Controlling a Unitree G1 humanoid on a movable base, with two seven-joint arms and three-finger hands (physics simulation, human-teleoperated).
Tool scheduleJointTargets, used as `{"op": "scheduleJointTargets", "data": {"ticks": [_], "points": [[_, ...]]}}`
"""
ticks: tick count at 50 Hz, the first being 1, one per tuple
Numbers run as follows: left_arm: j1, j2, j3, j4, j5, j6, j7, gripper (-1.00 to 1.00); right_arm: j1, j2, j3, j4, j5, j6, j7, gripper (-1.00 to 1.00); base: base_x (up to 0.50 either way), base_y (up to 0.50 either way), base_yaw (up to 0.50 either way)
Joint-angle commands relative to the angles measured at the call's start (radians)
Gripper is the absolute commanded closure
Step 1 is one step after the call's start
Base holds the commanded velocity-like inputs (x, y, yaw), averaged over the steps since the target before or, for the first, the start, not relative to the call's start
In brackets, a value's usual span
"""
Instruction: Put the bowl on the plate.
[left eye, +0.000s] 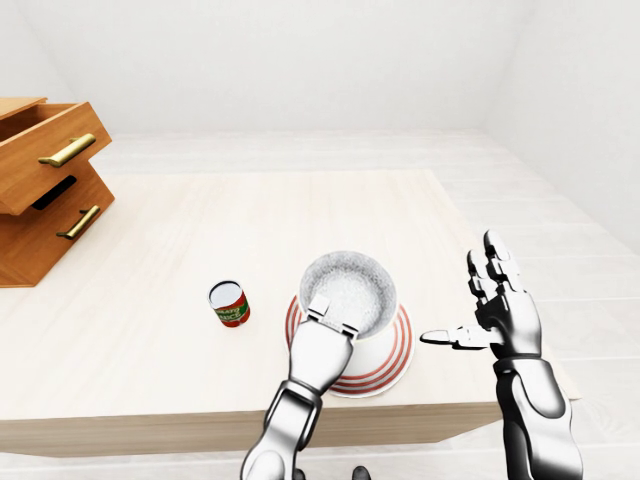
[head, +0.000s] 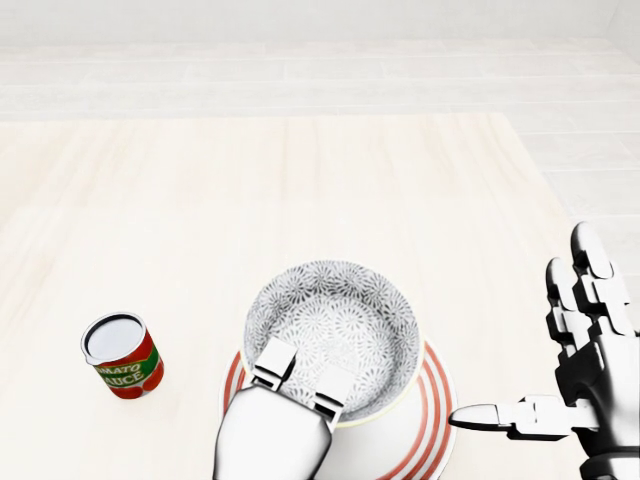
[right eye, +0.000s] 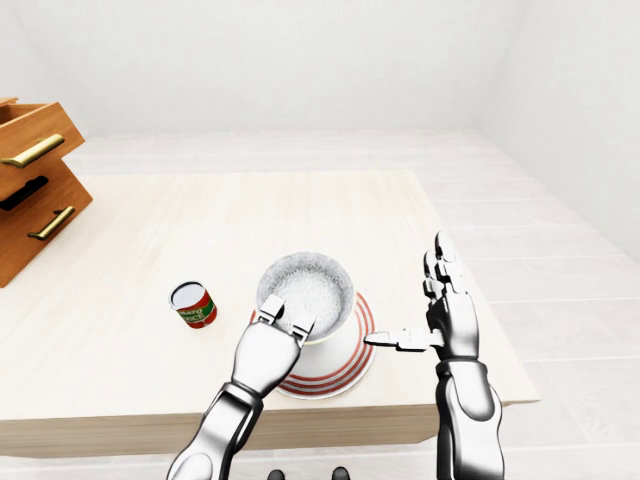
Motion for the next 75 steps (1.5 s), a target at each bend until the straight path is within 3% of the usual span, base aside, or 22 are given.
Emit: {"op": "scheduleJointTargets", "data": {"ticks": [1,6,22,40,66,75], "points": [[-0.029,0.004,0.026,0.06,-0.108,-0.011,0.057,1.0,0.0,0.0,0.003,0.001,0.0,-0.001,-0.003,-1.0,0.0,0.0,0.0],[-0.029,0.002,0.039,0.081,-0.104,-0.014,0.073,1.0,-0.004,0.0,0.01,0.019,-0.01,-0.013,-0.006,-1.0,0.0,0.0,0.0],[0.0,0.015,0.046,0.072,-0.112,-0.024,0.099,1.0,0.0,0.001,0.013,0.005,-0.007,-0.003,-0.008,-1.0,0.0,0.0,0.0],[0.052,0.033,-0.016,0.091,-0.074,-0.004,0.161,1.0,0.002,0.002,0.019,0.028,-0.012,-0.024,-0.009,-1.0,0.0,0.0,0.0],[0.039,0.029,-0.026,0.152,-0.064,0.015,0.204,1.0,0.002,0.0,0.022,0.06,-0.014,-0.052,-0.01,-1.0,0.0,0.0,0.0],[0.036,0.029,-0.034,0.151,-0.06,0.021,0.206,1.0,0.009,-0.003,0.013,0.024,-0.007,-0.028,-0.008,-1.0,0.0,0.0,0.0]]}}
